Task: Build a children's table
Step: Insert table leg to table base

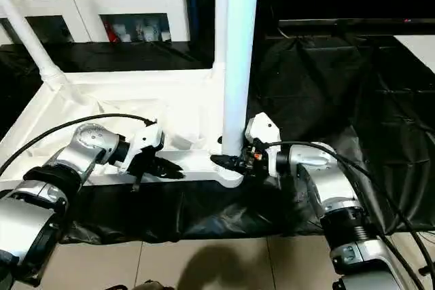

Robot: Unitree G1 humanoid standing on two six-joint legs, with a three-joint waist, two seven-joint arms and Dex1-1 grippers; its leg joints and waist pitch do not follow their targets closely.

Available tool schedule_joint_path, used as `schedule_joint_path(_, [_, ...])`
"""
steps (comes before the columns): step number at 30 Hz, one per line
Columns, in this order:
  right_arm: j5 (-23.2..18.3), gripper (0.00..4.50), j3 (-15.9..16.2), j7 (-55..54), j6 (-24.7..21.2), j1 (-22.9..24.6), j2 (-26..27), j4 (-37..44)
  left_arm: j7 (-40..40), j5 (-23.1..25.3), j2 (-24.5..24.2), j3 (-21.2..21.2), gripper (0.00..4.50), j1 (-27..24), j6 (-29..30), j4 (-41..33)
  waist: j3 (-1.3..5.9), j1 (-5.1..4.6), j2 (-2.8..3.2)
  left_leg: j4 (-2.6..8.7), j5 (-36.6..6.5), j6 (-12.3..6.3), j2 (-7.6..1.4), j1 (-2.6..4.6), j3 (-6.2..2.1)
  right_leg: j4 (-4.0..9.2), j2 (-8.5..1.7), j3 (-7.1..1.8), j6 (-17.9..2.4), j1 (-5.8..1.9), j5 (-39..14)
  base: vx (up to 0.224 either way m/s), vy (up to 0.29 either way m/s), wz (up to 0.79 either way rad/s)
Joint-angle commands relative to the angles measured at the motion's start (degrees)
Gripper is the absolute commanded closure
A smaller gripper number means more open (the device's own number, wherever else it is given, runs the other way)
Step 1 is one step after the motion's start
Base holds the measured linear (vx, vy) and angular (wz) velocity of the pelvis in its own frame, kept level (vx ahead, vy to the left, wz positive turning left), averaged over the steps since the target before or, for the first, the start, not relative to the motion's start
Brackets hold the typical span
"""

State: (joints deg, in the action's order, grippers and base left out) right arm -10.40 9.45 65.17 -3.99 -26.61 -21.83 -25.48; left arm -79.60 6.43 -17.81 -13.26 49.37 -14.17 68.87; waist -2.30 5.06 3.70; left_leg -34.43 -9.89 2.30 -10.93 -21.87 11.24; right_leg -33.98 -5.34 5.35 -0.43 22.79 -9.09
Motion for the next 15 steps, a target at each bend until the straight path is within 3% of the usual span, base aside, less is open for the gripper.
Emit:
schedule_joint_path(1, [3.05,2.59,4.72,-0.72,-0.79,2.50,2.65,-4.71,3.16,-1.25,0.65,2.11,4.50,3.24,0.70,-1.08,3.23,-0.23,-0.79,4.54,-19.05,-2.36,-2.58,1.31,-1.38,5.10,-3.93,-2.61,-11.67,-2.21,-22.75,0.000,0.000,0.00])
schedule_joint_path(2, [3.44,2.59,3.51,-4.15,0.09,1.97,3.79,-6.28,4.67,-1.33,0.93,2.41,4.50,3.41,1.36,-0.98,3.22,-0.27,-1.20,4.56,-19.22,-2.22,-2.62,1.35,-1.39,5.06,-3.95,-2.64,-11.58,-2.14,-23.26,0.000,0.000,0.00])
schedule_joint_path(3, [3.69,2.59,2.67,-6.37,0.68,1.60,4.54,-7.33,5.63,-1.36,1.12,2.60,4.50,3.52,1.75,-0.90,3.08,-0.40,-0.72,4.68,-20.46,-1.44,-2.62,1.54,-1.52,5.23,-4.12,-2.63,-11.32,-1.84,-25.42,0.000,0.000,0.00])
schedule_joint_path(4, [4.09,2.59,1.27,-10.59,1.20,1.02,5.76,-8.98,8.74,-1.05,1.53,2.79,4.50,3.79,2.74,-0.71,2.85,-0.85,-1.64,4.82,-22.16,-0.65,-2.52,1.57,-1.65,5.57,-4.07,-2.43,-10.26,-1.80,-28.50,0.000,0.000,0.00])
schedule_joint_path(5, [4.47,2.59,0.07,-14.37,1.40,0.50,6.81,-10.43,11.95,-0.62,1.99,2.91,4.50,4.17,3.99,-0.41,2.66,-1.03,-1.40,4.74,-23.85,0.19,-2.30,2.00,-1.90,5.83,-4.17,-2.21,-9.06,-1.42,-32.58,0.000,0.000,0.00])
schedule_joint_path(6, [4.63,2.59,-0.78,-17.00,1.37,0.17,7.59,-11.38,14.71,-0.29,2.40,3.02,4.50,4.47,4.94,-0.23,2.60,-1.32,-1.71,4.68,-24.63,0.60,-2.29,2.17,-1.98,6.11,-4.25,-2.11,-8.42,-1.26,-34.46,0.000,0.000,0.00])
schedule_joint_path(7, [4.72,2.59,-1.74,-20.04,1.22,-0.22,8.53,-12.41,17.64,-0.14,3.00,3.30,4.50,4.81,5.92,-0.12,2.39,-1.64,-1.60,4.59,-26.08,1.04,-2.14,2.35,-2.26,6.65,-4.28,-1.76,-6.89,-1.22,-37.58,-0.053,0.006,-0.04])
schedule_joint_path(8, [4.73,2.59,-1.96,-20.74,1.16,-0.31,8.76,-12.63,18.20,-0.19,3.17,3.42,4.50,4.88,6.09,-0.13,2.25,-1.88,-1.44,4.62,-27.70,1.13,-2.21,2.86,-2.34,7.22,-4.26,-1.51,-6.27,-0.88,-38.70,0.000,0.000,0.00])
schedule_joint_path(9, [4.56,2.59,-2.94,-23.92,0.34,-0.88,9.96,-13.91,19.99,-0.53,4.04,3.87,4.50,5.16,7.55,-0.40,2.13,-2.02,-1.54,4.67,-28.41,0.99,-2.19,2.94,-2.41,7.52,-4.18,-1.29,-5.94,-0.93,-38.87,0.000,0.000,0.00])
schedule_joint_path(10, [4.72,2.59,-3.40,-26.50,-0.20,-1.51,10.86,-15.28,22.07,-0.40,4.69,3.99,4.50,5.28,8.37,-0.70,2.01,-2.41,-0.74,5.01,-30.39,1.22,-2.34,3.05,-2.64,7.58,-4.08,-0.91,-5.90,-1.17,-37.82,0.000,0.000,0.00])
schedule_joint_path(11, [4.86,2.59,-3.58,-27.85,-0.52,-1.89,11.31,-16.10,23.10,-0.35,5.03,4.04,4.50,5.34,8.86,-0.87,1.82,-3.17,-1.07,5.37,-33.26,1.61,-2.45,2.95,-2.97,7.80,-3.87,-0.24,-5.22,-1.49,-37.86,-0.018,0.053,-0.10])
schedule_joint_path(12, [5.04,2.59,-3.75,-29.38,-0.90,-2.35,11.82,-17.08,24.23,-0.29,5.44,4.10,4.50,5.40,9.45,-1.07,1.83,-3.27,-0.61,5.44,-34.53,1.99,-2.45,3.15,-3.15,7.74,-3.86,-0.10,-5.01,-1.57,-37.72,-0.018,0.053,-0.10])
schedule_joint_path(13, [5.99,2.59,-3.76,-33.55,-2.89,-4.51,13.64,-21.50,25.91,-0.36,6.98,4.02,4.50,5.16,11.16,-2.32,1.84,-3.71,0.81,5.54,-37.20,2.42,-2.41,3.77,-3.32,7.97,-3.86,0.11,-5.16,-1.48,-36.33,-0.034,0.056,-0.06])
schedule_joint_path(14, [6.10,2.60,-3.75,-33.91,-3.06,-4.72,13.81,-21.92,26.03,-0.37,7.13,4.01,4.50,5.13,11.32,-2.45,1.51,-4.71,0.48,5.68,-40.96,2.91,-2.54,4.27,-3.48,8.28,-3.43,1.12,-5.37,-1.34,-34.66,-0.026,0.060,-0.05])
schedule_joint_path(15, [7.03,2.60,-3.50,-35.89,-3.78,-6.27,15.05,-24.88,26.34,-0.42,8.20,3.81,4.50,4.75,12.46,-3.53,1.39,-5.02,0.64,6.20,-42.82,3.07,-2.75,4.06,-3.79,8.08,-3.11,1.56,-5.10,-2.04,-33.38,-0.026,0.060,-0.05])
